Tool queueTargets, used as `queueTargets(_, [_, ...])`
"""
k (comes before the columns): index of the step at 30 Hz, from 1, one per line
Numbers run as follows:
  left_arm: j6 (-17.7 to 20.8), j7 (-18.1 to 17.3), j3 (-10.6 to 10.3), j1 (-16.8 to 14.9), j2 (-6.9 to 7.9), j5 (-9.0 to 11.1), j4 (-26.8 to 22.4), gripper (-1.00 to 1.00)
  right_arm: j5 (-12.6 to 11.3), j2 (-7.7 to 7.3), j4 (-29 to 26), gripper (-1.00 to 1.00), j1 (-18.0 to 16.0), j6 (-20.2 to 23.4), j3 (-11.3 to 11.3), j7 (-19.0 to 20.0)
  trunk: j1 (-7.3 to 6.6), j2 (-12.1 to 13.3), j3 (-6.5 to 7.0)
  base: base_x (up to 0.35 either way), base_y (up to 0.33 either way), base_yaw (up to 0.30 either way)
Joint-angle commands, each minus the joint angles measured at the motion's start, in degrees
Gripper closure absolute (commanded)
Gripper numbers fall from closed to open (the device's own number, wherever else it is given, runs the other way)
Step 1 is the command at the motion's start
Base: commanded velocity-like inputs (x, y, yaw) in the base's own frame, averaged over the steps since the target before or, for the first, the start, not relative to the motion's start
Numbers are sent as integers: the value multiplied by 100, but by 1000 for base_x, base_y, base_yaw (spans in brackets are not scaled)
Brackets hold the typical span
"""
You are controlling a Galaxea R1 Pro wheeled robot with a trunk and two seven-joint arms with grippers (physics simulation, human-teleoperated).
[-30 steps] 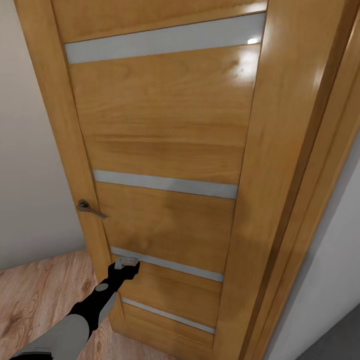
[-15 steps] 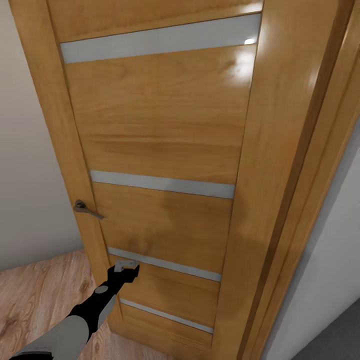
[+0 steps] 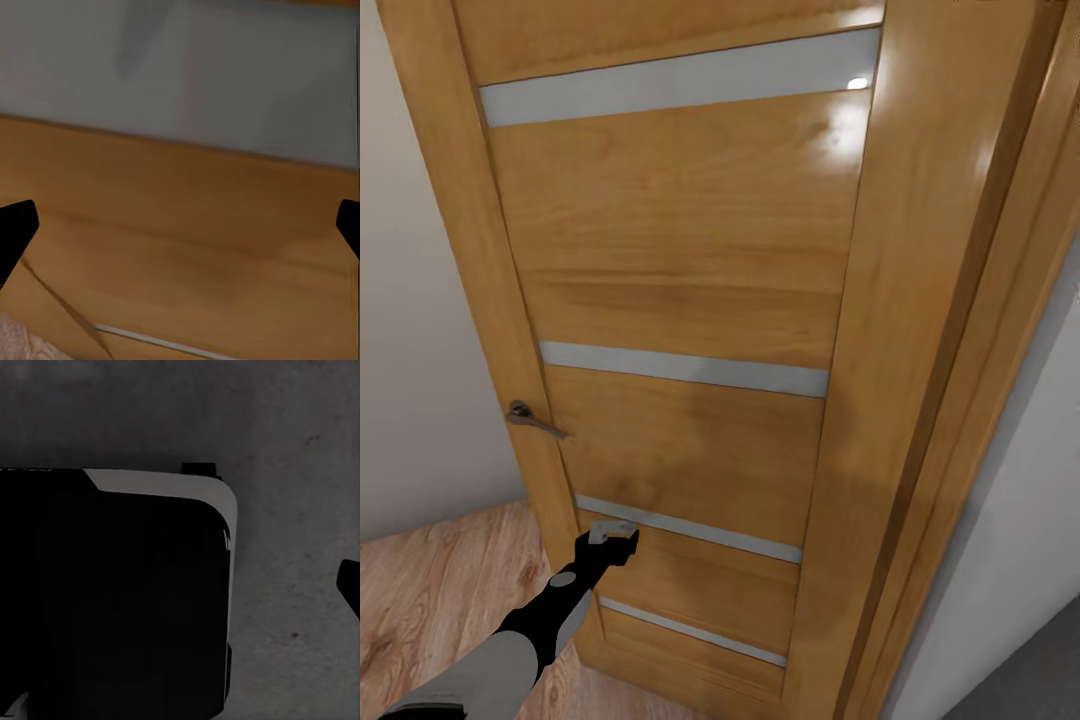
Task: Move the two storage containers from the living room to the garage. In the garage, place one container on the floor and stack the other container on top of it (either order is fine).
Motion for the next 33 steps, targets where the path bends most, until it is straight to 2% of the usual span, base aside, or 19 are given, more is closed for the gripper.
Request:
queueTargets(1, [-19, -15, -6, -4, 0, 2, 5, -100, -2, -2, 6, -100, -4, -20, -1, 20, 0, -4, -5, 0, 0, -81])
queueTargets(17, [-19, -15, -6, -4, 0, 2, 8, -100, -2, -2, 5, -100, -4, -20, -4, 19, 0, -4, 31, 4, 0, -79])
queueTargets(33, [-19, -15, -6, -4, 8, 0, 8, -100, -2, -4, 4, -100, -4, -20, -6, 14, 0, -4, 33, 137, 0, -4])
